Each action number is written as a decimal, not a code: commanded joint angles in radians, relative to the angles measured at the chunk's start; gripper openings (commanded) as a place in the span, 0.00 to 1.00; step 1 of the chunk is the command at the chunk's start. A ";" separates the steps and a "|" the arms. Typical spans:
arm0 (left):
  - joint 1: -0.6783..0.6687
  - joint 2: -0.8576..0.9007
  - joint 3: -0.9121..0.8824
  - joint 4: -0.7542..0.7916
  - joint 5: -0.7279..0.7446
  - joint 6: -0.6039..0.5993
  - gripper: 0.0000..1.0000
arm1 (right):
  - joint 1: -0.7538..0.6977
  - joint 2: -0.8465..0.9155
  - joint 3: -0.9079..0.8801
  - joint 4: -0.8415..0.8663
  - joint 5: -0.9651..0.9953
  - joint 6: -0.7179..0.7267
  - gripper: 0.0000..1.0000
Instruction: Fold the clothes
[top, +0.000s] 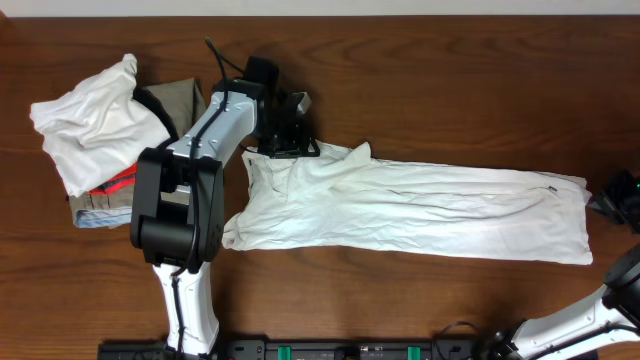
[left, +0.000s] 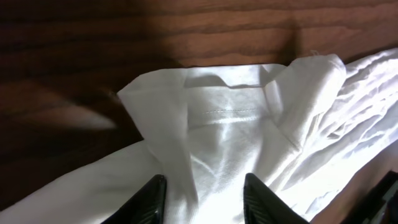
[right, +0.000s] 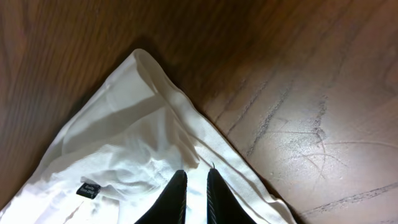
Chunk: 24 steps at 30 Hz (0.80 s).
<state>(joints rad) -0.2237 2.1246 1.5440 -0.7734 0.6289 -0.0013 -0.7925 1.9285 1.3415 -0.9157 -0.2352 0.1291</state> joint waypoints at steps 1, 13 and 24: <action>0.002 0.012 -0.002 -0.002 0.008 0.005 0.41 | 0.008 -0.012 -0.004 0.003 -0.001 -0.007 0.11; -0.017 0.037 -0.007 0.011 -0.092 0.008 0.46 | 0.008 -0.012 -0.004 -0.002 -0.005 -0.007 0.11; -0.015 0.032 -0.008 0.008 -0.091 0.008 0.06 | 0.008 -0.012 -0.004 -0.005 -0.005 -0.007 0.11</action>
<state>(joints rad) -0.2424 2.1582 1.5440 -0.7589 0.5426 0.0006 -0.7925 1.9285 1.3415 -0.9195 -0.2352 0.1291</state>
